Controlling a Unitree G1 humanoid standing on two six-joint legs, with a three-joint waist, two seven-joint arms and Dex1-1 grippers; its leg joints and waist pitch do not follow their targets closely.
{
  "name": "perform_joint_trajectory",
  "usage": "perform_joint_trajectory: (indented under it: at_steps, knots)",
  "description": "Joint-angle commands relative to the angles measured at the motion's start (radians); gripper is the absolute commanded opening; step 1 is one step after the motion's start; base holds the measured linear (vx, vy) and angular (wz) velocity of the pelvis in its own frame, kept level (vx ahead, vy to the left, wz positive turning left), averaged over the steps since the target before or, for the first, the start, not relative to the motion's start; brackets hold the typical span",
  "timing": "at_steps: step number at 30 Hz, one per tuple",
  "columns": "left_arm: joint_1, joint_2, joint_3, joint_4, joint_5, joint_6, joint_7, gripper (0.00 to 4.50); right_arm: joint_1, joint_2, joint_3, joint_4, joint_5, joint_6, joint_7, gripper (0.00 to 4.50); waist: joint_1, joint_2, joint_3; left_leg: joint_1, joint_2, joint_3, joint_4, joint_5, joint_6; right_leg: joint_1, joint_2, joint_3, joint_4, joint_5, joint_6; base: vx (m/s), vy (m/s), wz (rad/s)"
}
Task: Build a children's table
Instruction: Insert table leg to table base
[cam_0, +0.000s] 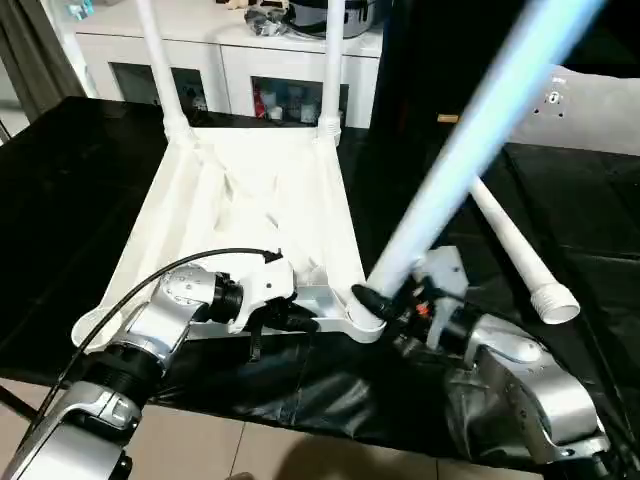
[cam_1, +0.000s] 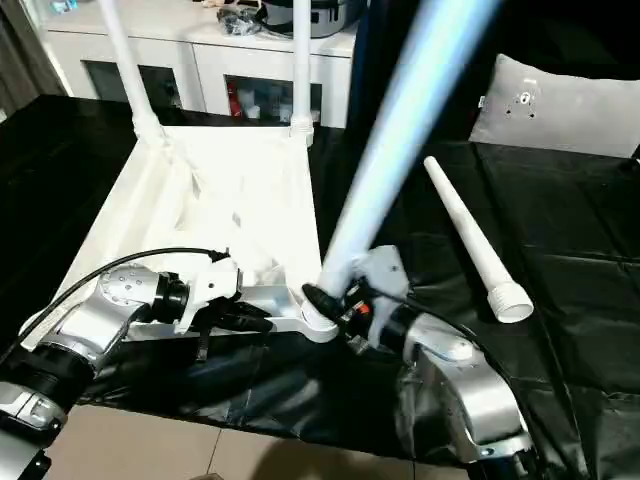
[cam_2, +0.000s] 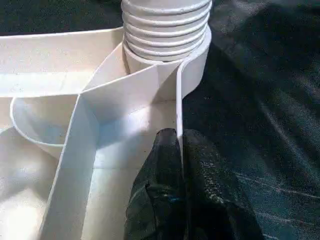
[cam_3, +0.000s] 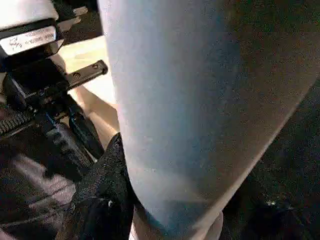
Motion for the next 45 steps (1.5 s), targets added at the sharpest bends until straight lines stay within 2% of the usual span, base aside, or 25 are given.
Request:
perform_joint_trajectory:
  at_steps: [1,3,7,9,10,12,13,16,17,19,20,23,25,31,32,34,35,36,37,38,39,40,42,44,45]
  knots:
    - [-0.014,0.006,0.024,-0.035,-0.007,-0.01,-0.002,0.0,0.029,-0.033,0.044,0.113,-0.064,0.059,0.009,1.91,-0.003,0.007,-0.055,0.019,0.055,-0.027,-0.082,-0.338,-0.031,0.024,-0.083,0.049,-0.096,-0.327,-0.191,0.0,0.0,0.0]
    - [-0.017,0.011,0.024,-0.041,-0.006,-0.009,-0.008,0.0,-0.012,-0.058,0.08,0.151,-0.071,0.067,0.059,1.9,-0.005,0.005,-0.053,0.021,0.055,-0.028,-0.082,-0.348,-0.031,0.023,-0.084,0.049,-0.098,-0.343,-0.188,0.0,0.0,0.0]
    - [-0.021,0.016,0.018,-0.047,-0.004,-0.009,-0.021,0.0,-0.053,-0.084,0.111,0.2,-0.079,0.074,0.127,1.9,-0.006,0.003,-0.05,0.022,0.055,-0.028,-0.082,-0.359,-0.028,0.021,-0.085,0.05,-0.102,-0.377,-0.181,0.0,0.0,0.0]
    - [-0.022,0.019,0.015,-0.051,-0.003,-0.013,-0.029,0.0,-0.062,-0.091,0.121,0.208,-0.075,0.083,0.155,1.9,-0.007,0.005,-0.043,0.022,0.055,-0.028,-0.085,-0.366,-0.026,0.017,-0.083,0.051,-0.103,-0.365,-0.182,0.0,0.0,0.0]
    - [-0.024,0.019,0.014,-0.053,-0.004,-0.014,-0.032,0.0,-0.063,-0.093,0.125,0.209,-0.074,0.085,0.165,1.9,-0.007,0.005,-0.045,0.022,0.056,-0.028,-0.086,-0.358,-0.024,0.019,-0.083,0.051,-0.101,-0.345,-0.186,0.0,0.0,0.0]
    - [-0.037,0.014,0.012,-0.053,-0.005,-0.018,-0.038,0.0,-0.066,-0.1,0.134,0.206,-0.065,0.097,0.191,1.9,-0.008,0.0,-0.036,0.02,0.056,-0.027,-0.089,-0.351,-0.016,0.017,-0.081,0.052,-0.101,-0.325,-0.189,0.0,0.0,0.0]
    - [-0.04,0.012,0.012,-0.052,-0.005,-0.018,-0.038,0.0,-0.068,-0.102,0.137,0.206,-0.061,0.1,0.196,1.9,-0.008,0.001,-0.038,0.022,0.056,-0.026,-0.089,-0.342,-0.012,0.018,-0.081,0.052,-0.101,-0.314,-0.192,0.0,0.0,0.0]
    - [-0.082,-0.007,0.012,-0.012,0.003,-0.035,-0.032,0.0,-0.066,-0.114,0.158,0.197,-0.046,0.116,0.234,1.9,-0.006,-0.001,-0.031,0.024,0.057,-0.025,-0.091,-0.336,-0.003,0.016,-0.081,0.052,-0.104,-0.316,-0.192,0.0,0.0,0.0]
    - [-0.102,-0.013,0.012,0.006,0.008,-0.042,-0.029,0.0,-0.061,-0.119,0.166,0.188,-0.042,0.124,0.251,1.9,-0.006,-0.003,-0.025,0.026,0.057,-0.024,-0.094,-0.346,-0.001,0.014,-0.079,0.051,-0.108,-0.33,-0.189,0.0,0.0,0.0]
    - [-0.114,-0.016,0.013,0.017,0.01,-0.044,-0.028,0.0,-0.059,-0.12,0.171,0.185,-0.041,0.127,0.261,1.9,-0.003,-0.002,-0.023,0.03,0.06,-0.026,-0.097,-0.368,-0.008,0.011,-0.084,0.052,-0.111,-0.359,-0.188,0.0,0.0,0.0]
    - [-0.142,-0.017,0.019,0.044,0.016,-0.049,-0.021,0.0,-0.057,-0.117,0.177,0.183,-0.044,0.131,0.269,1.9,-0.004,-0.007,-0.017,0.029,0.059,-0.027,-0.1,-0.384,-0.012,0.01,-0.084,0.052,-0.115,-0.384,-0.18,0.0,0.0,0.0]
    - [-0.16,-0.002,0.029,0.066,0.026,-0.053,-0.014,0.0,-0.058,-0.104,0.18,0.186,-0.052,0.133,0.262,1.9,-0.003,-0.005,-0.012,0.035,0.061,-0.032,-0.104,-0.438,-0.031,0.004,-0.087,0.052,-0.121,-0.449,-0.165,0.0,0.0,0.0]
    - [-0.158,0.007,0.03,0.072,0.035,-0.056,-0.008,0.0,-0.06,-0.099,0.182,0.188,-0.053,0.133,0.255,1.9,-0.004,-0.006,-0.01,0.032,0.06,-0.036,-0.106,-0.451,-0.036,0.004,-0.092,0.053,-0.123,-0.485,-0.154,0.0,0.0,0.0]
    - [-0.135,0.028,0.044,0.059,0.043,-0.035,0.016,0.0,-0.064,-0.077,0.172,0.198,-0.06,0.127,0.222,1.9,-0.008,-0.006,-0.006,0.032,0.063,-0.037,-0.111,-0.462,-0.041,0.0,-0.093,0.056,-0.128,-0.495,-0.152,0.0,0.0,0.0]
    - [-0.116,0.037,0.051,0.039,0.051,-0.013,0.038,0.0,-0.066,-0.059,0.156,0.207,-0.063,0.131,0.189,1.9,-0.006,0.001,-0.009,0.034,0.063,-0.039,-0.11,-0.471,-0.046,0.001,-0.095,0.056,-0.128,-0.509,-0.151,0.0,0.0,0.0]
    - [-0.089,0.046,0.06,-0.006,0.052,0.022,0.055,0.0,-0.071,-0.037,0.135,0.22,-0.068,0.136,0.145,1.9,-0.009,-0.003,-0.007,0.033,0.064,-0.04,-0.112,-0.477,-0.053,-0.002,-0.095,0.056,-0.127,-0.513,-0.151,0.0,0.0,0.0]
    - [-0.031,0.057,0.081,-0.118,0.039,0.106,0.082,0.0,-0.08,-0.004,0.096,0.241,-0.074,0.147,0.068,1.9,-0.014,0.003,-0.01,0.026,0.065,-0.045,-0.116,-0.482,-0.065,0.003,-0.095,0.054,-0.121,-0.507,-0.152,0.0,0.0,0.0]
    - [-0.014,0.058,0.088,-0.151,0.033,0.13,0.09,0.0,-0.081,0.004,0.086,0.245,-0.074,0.148,0.051,1.9,-0.017,0.002,-0.012,0.02,0.067,-0.046,-0.119,-0.469,-0.069,0.007,-0.095,0.053,-0.115,-0.482,-0.16,0.0,0.0,0.0]
    - [-0.013,0.059,0.088,-0.152,0.033,0.131,0.09,0.0,-0.081,0.005,0.085,0.245,-0.074,0.148,0.051,1.9,-0.022,0.004,-0.01,0.017,0.065,-0.046,-0.121,-0.471,-0.067,0.005,-0.091,0.051,-0.116,-0.48,-0.16,0.0,0.0,0.0]
    - [0.038,0.058,0.104,-0.256,0.021,0.207,0.116,0.0,-0.086,0.021,0.065,0.252,-0.079,0.151,0.01,1.9,-0.027,0.007,-0.009,0.023,0.065,-0.045,-0.119,-0.493,-0.073,-0.001,-0.09,0.052,-0.117,-0.488,-0.16,0.0,0.0,0.0]
    - [0.061,0.058,0.11,-0.3,0.017,0.238,0.129,0.0,-0.087,0.026,0.06,0.254,-0.083,0.15,-0.005,1.9,-0.029,0.014,-0.008,0.024,0.066,-0.047,-0.12,-0.503,-0.079,-0.002,-0.09,0.053,-0.115,-0.488,-0.166,0.0,0.0,0.0]
    - [0.096,0.055,0.118,-0.369,0.014,0.285,0.148,0.0,-0.089,0.03,0.056,0.255,-0.091,0.149,-0.022,1.9,-0.034,0.011,-0.005,0.021,0.064,-0.046,-0.12,-0.514,-0.077,-0.002,-0.089,0.052,-0.119,-0.499,-0.164,0.0,0.0,0.0]
    - [0.176,0.031,0.134,-0.535,0.004,0.41,0.201,0.0,-0.099,0.039,0.05,0.262,-0.102,0.149,-0.051,1.9,-0.05,0.015,-0.008,0.013,0.065,-0.051,-0.121,-0.513,-0.081,0.006,-0.088,0.05,-0.113,-0.483,-0.166,0.0,0.0,0.0]
    - [0.214,0.012,0.135,-0.62,0.003,0.473,0.229,0.0,-0.107,0.046,0.044,0.272,-0.101,0.152,-0.062,1.9,-0.058,0.014,-0.008,0.013,0.062,-0.046,-0.116,-0.5,-0.067,0.003,-0.084,0.051,-0.118,-0.468,-0.168,0.0,0.0,0.0]
    - [0.237,0.002,0.123,-0.686,0.003,0.525,0.245,0.0,-0.116,0.048,0.044,0.283,-0.104,0.149,-0.064,1.9,-0.058,0.009,-0.013,0.017,0.06,-0.041,-0.111,-0.477,-0.055,0.001,-0.084,0.054,-0.121,-0.459,-0.172,0.0,0.0,0.0]
